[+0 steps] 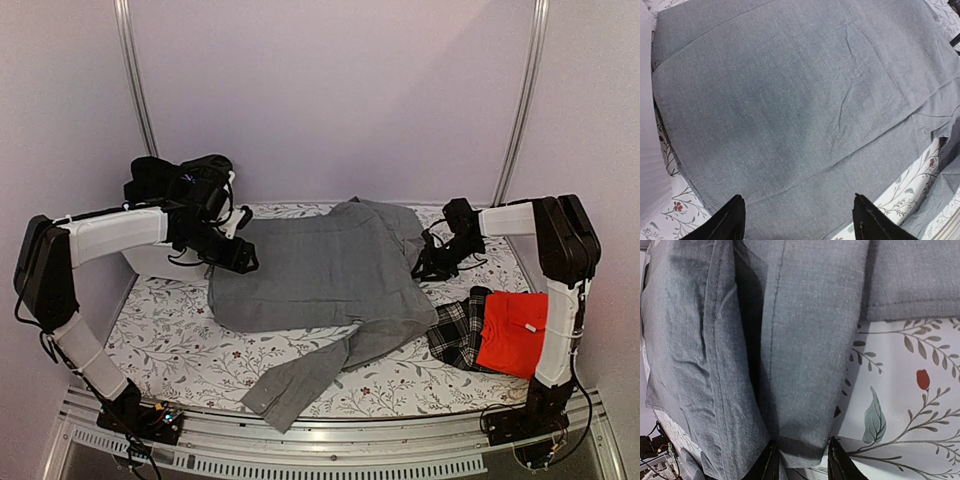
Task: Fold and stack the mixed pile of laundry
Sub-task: Flatten out the crumpled shirt at the center of the board.
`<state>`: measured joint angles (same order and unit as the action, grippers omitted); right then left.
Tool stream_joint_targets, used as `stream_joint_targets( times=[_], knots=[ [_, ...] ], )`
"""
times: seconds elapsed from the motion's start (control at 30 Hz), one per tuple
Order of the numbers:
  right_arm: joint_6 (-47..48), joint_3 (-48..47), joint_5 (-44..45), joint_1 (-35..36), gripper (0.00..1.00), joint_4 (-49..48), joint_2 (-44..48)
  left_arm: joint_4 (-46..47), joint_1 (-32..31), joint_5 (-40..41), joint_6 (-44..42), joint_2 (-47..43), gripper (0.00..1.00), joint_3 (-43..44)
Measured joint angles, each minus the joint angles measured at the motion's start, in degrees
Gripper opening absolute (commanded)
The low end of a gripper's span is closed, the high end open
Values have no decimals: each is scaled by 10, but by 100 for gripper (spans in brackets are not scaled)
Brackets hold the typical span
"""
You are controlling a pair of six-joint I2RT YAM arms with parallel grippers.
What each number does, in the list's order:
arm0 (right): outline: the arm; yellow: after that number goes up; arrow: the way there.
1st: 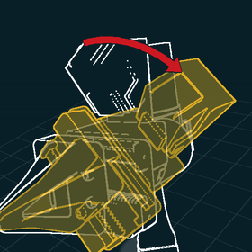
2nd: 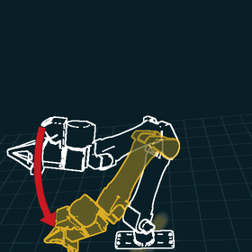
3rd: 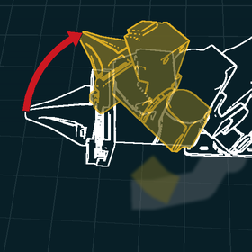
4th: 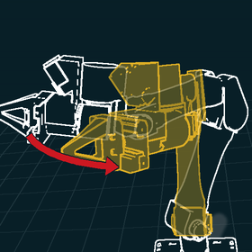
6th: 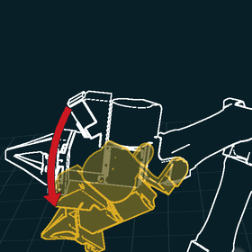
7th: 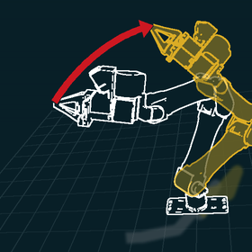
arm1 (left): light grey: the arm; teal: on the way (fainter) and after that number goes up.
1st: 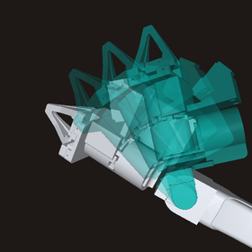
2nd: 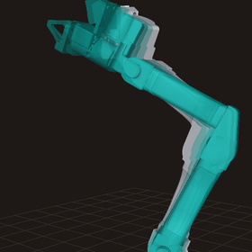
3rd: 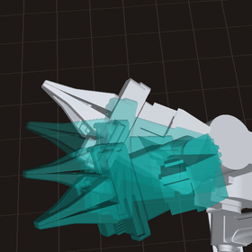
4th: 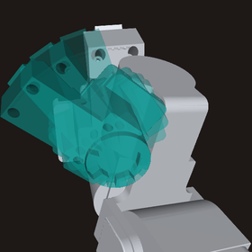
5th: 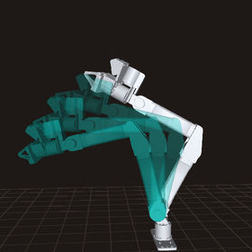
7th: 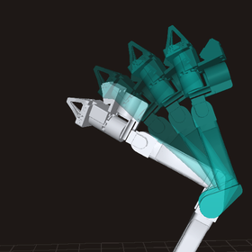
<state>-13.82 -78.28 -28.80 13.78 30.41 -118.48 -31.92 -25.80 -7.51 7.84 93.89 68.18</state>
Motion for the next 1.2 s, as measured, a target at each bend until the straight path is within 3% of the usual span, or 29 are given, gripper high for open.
stream_joint_targets(
  times=[0.2, 0.47, 0.8, 1.2],
  knots=[
    [12, -15, 54, 21, 1, 5, -9, 0, 0, 10, 0, 9, 73, 0],
    [24, -11, 94, 26, 0, 9, -4, -4, -13, 37, -4, 56, 75, 0],
    [31, 39, 208, 2, 0, 54, 58, -28, -33, 104, -15, 135, 67, -26],
    [30, 81, 285, -12, 0, 91, 105, -22, 18, 163, -34, 136, 63, -24]
  ],
)
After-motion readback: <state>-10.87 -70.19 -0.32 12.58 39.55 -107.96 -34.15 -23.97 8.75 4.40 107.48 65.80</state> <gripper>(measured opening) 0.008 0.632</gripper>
